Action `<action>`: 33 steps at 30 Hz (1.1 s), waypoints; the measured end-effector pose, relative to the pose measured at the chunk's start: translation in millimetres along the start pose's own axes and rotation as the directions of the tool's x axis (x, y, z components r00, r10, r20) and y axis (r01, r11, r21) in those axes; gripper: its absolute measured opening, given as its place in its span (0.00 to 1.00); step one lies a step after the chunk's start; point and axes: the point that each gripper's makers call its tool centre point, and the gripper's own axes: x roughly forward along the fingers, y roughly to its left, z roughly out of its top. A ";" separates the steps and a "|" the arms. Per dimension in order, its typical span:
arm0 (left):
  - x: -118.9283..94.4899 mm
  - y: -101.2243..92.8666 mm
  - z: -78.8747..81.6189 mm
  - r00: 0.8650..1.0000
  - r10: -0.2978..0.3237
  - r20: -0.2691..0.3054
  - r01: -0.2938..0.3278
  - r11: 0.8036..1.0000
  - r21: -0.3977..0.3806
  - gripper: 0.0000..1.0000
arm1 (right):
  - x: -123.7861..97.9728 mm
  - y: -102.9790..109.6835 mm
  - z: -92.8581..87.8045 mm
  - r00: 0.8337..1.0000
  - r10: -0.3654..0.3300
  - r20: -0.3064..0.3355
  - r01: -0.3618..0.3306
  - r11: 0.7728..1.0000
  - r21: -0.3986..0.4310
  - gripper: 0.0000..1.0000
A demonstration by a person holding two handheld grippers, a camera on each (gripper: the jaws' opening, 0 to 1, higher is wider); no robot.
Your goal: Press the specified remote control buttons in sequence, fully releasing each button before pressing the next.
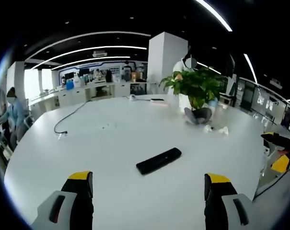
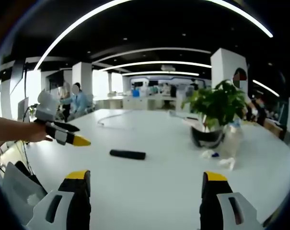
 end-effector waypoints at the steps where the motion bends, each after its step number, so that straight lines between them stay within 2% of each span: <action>1: -2.3 -0.8 -0.7 1.000 0.002 0.001 -0.002 1.000 -0.001 1.00 | 0.0 0.0 0.1 1.000 0.000 0.001 0.000 1.000 0.001 0.96; 6: -26.3 -6.4 -6.0 0.999 0.036 0.014 -0.036 0.999 0.027 1.00 | -0.4 -0.7 0.4 1.000 0.000 0.003 0.000 1.000 0.011 0.96; 9: -42.7 -5.3 1.8 0.993 0.076 0.086 -0.075 0.997 -0.009 1.00 | -0.3 0.4 0.2 1.000 0.002 0.003 -0.002 1.000 0.005 0.97; 15: -69.8 -5.5 -4.2 0.986 0.121 0.119 -0.120 0.993 -0.016 1.00 | 0.3 -0.1 -0.1 1.000 0.002 0.003 -0.002 1.000 0.009 0.96; 18: -76.4 -3.6 -16.9 0.988 0.130 0.087 -0.131 0.991 0.011 1.00 | 0.5 0.2 -0.1 1.000 0.003 0.001 -0.003 1.000 0.010 0.97; 21: -85.4 -3.1 -20.9 0.985 0.144 0.093 -0.148 0.988 0.037 1.00 | 1.3 1.3 -0.6 1.000 0.007 0.000 -0.007 1.000 0.006 0.97; 24: -98.3 -5.8 -22.4 0.980 0.157 0.125 -0.164 0.985 0.052 1.00 | 1.8 1.7 -0.9 1.000 0.007 -0.004 -0.007 1.000 -0.001 0.97; 27: -101.7 -3.5 -26.9 0.976 0.172 0.137 -0.180 0.983 0.046 1.00 | 2.7 1.6 -1.9 1.000 0.007 -0.008 -0.007 1.000 -0.001 0.97; 29: -105.0 -6.4 -25.9 0.972 0.160 0.174 -0.165 0.986 0.015 1.00 | 3.1 1.8 -2.5 1.000 0.006 -0.013 -0.006 1.000 -0.005 0.97; 31: -109.5 -6.1 -21.7 0.959 0.172 0.223 -0.175 0.985 -0.010 1.00 | 4.1 1.8 -4.1 1.000 0.005 -0.020 -0.005 1.000 -0.009 0.97; 33: -109.7 -2.4 -25.2 0.957 0.196 0.215 -0.199 0.980 -0.008 1.00 | 4.7 1.6 -5.2 1.000 0.003 -0.024 -0.004 1.000 -0.013 0.97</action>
